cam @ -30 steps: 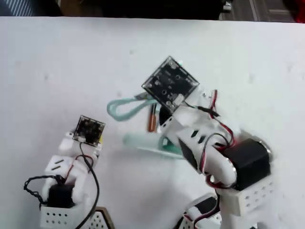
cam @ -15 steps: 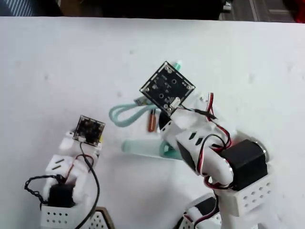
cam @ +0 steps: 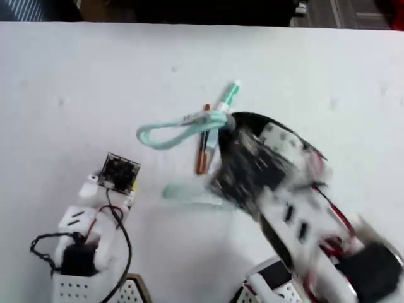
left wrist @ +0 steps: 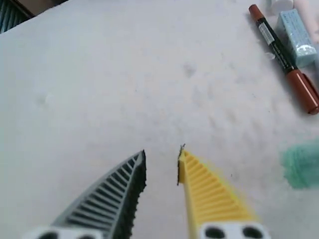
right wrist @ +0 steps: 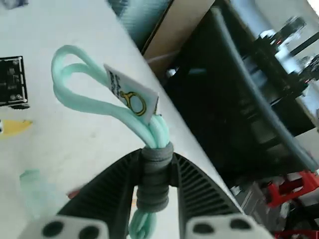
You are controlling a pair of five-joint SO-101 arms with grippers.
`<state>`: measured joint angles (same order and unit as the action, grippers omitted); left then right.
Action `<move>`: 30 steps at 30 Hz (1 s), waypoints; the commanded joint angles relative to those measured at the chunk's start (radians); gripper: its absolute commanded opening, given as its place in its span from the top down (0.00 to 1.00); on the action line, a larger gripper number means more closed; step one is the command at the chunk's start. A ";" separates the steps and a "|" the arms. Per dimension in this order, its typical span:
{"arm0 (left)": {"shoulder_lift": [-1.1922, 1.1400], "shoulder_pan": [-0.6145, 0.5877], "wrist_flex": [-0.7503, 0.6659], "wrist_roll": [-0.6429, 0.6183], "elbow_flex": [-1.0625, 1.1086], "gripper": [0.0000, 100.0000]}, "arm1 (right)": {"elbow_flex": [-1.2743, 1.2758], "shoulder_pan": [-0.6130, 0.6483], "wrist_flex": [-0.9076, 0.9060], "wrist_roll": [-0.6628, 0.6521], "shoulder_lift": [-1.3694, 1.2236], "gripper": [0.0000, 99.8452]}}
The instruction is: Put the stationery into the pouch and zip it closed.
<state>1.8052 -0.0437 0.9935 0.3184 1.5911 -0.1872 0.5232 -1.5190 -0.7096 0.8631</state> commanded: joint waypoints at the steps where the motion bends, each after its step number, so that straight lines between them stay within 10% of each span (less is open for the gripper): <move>1: 0.007 -0.010 0.110 -0.040 -0.255 0.82 | -0.035 0.002 0.016 -0.038 0.024 0.98; 11: 0.004 0.133 -0.201 -0.316 -0.242 0.82 | -0.035 0.234 -0.074 0.212 0.058 0.98; 30: 0.001 0.610 -0.486 -0.216 -0.118 0.90 | -0.043 0.449 -0.157 0.236 0.059 0.98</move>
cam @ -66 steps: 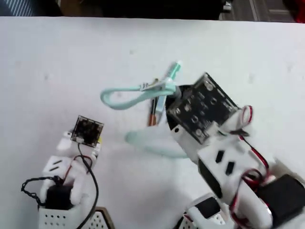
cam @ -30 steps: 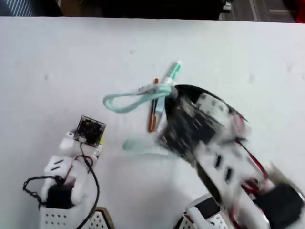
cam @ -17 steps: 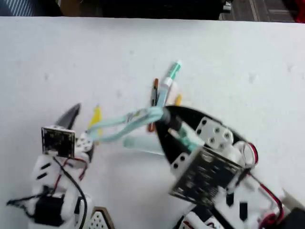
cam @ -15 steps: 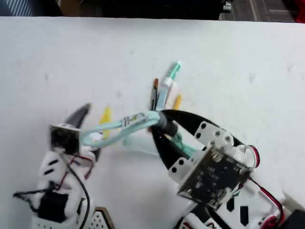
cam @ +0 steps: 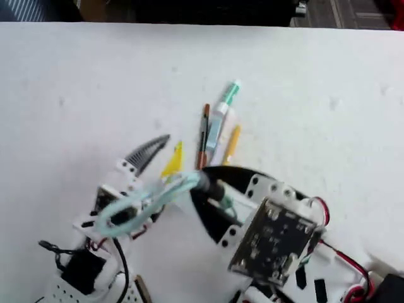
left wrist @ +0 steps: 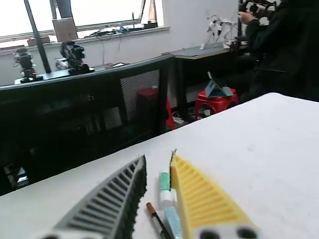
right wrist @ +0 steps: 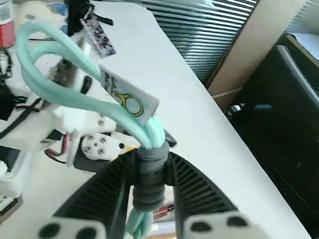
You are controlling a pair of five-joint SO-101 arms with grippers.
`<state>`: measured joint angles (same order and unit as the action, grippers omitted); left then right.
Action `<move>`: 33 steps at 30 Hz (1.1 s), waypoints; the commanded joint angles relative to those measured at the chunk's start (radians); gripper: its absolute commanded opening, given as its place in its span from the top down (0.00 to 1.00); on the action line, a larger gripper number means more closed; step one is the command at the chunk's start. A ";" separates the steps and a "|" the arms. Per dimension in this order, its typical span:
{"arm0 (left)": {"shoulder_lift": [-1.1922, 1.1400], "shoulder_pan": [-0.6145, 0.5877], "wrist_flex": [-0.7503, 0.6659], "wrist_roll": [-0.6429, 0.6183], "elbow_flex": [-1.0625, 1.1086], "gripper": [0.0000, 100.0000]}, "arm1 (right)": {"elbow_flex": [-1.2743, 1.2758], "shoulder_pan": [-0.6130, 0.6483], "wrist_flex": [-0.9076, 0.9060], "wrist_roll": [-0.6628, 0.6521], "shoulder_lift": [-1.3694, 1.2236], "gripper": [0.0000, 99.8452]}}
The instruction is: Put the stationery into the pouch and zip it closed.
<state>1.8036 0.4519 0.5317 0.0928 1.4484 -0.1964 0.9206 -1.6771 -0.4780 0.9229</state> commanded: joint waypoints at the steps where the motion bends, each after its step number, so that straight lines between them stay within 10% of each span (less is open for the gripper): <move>1: 0.002 0.140 -0.026 0.014 0.034 0.90 | -0.034 0.064 0.001 0.005 -0.002 0.98; 17: 0.008 0.265 0.278 0.077 -0.058 0.89 | -0.032 -0.168 0.200 0.002 -0.111 0.98; 33: 0.010 -0.079 0.315 -0.083 -0.157 0.82 | -0.032 -0.171 0.351 0.003 -0.194 0.98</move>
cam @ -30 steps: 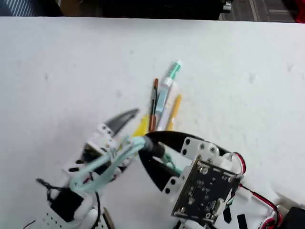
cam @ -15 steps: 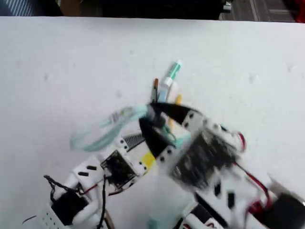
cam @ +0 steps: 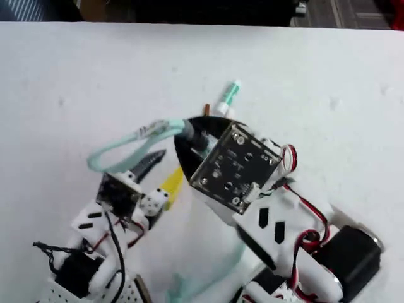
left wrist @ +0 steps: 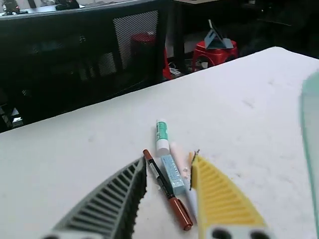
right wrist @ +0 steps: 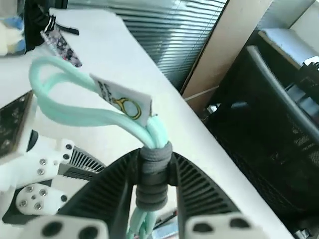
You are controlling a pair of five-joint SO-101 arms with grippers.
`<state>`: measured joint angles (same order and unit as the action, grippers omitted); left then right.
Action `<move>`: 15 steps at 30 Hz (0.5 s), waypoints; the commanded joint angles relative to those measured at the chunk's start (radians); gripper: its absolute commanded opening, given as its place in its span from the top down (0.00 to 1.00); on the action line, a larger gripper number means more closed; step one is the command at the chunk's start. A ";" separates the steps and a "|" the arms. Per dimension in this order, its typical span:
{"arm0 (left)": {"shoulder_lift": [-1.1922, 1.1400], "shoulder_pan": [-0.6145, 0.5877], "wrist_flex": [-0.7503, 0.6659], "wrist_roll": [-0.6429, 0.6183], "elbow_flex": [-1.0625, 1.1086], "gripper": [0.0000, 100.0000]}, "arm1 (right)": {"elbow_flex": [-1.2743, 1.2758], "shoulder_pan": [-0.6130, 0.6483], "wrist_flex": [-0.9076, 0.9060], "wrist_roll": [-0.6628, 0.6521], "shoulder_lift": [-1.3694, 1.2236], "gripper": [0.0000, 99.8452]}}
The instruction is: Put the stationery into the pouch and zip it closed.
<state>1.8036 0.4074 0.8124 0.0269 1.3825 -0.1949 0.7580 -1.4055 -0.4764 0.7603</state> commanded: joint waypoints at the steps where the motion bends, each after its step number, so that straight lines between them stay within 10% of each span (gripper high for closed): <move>1: 0.010 -0.033 0.064 -0.017 -0.115 0.82 | -0.034 -0.005 0.091 0.003 -0.048 0.98; 15: 0.010 -0.116 0.371 -0.009 -0.411 0.80 | -0.035 0.045 0.067 0.003 -0.094 0.98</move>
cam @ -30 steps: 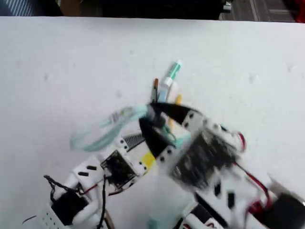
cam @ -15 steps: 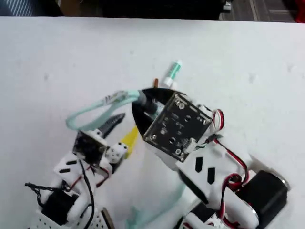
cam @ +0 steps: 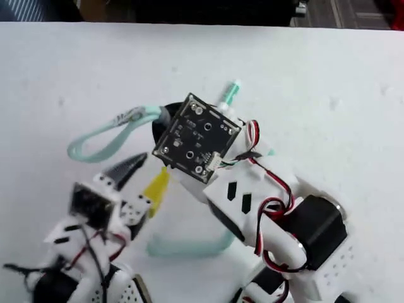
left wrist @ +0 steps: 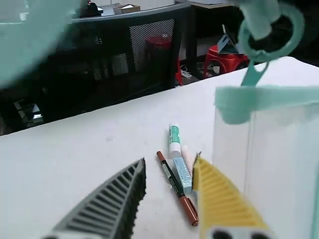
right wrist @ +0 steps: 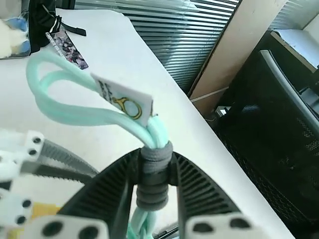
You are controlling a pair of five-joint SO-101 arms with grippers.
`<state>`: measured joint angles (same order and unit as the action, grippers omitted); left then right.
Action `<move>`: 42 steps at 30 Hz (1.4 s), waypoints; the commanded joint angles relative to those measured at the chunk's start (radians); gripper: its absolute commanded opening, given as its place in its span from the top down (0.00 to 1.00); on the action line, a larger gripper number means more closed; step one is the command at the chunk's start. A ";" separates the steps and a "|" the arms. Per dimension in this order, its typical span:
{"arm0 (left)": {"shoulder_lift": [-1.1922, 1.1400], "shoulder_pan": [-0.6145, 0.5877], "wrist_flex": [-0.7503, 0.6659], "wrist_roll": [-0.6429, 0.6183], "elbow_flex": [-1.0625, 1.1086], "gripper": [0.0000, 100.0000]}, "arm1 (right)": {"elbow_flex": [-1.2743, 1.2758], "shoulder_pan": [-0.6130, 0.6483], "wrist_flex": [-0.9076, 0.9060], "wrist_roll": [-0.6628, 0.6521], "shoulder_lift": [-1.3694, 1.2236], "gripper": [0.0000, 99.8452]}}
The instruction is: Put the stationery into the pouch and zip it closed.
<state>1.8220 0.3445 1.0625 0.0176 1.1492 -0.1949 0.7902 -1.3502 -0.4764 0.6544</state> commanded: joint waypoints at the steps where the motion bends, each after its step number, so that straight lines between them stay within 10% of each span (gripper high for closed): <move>1: -0.008 -0.053 0.152 0.000 -0.196 0.79 | -0.035 0.015 0.010 0.003 0.019 0.98; 17: -0.010 0.298 0.255 0.095 -0.143 0.72 | -0.029 0.012 -0.074 0.003 0.142 0.98; 34: -0.008 0.274 0.241 0.091 -0.192 0.73 | 0.118 0.016 0.114 0.003 0.137 0.98; 42: -0.008 0.176 0.009 0.089 0.038 0.73 | 0.150 0.059 0.130 0.084 0.148 0.98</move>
<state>1.8236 0.5808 1.2144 0.1036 1.0694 -0.0092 0.8255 -1.2275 -0.4350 0.7864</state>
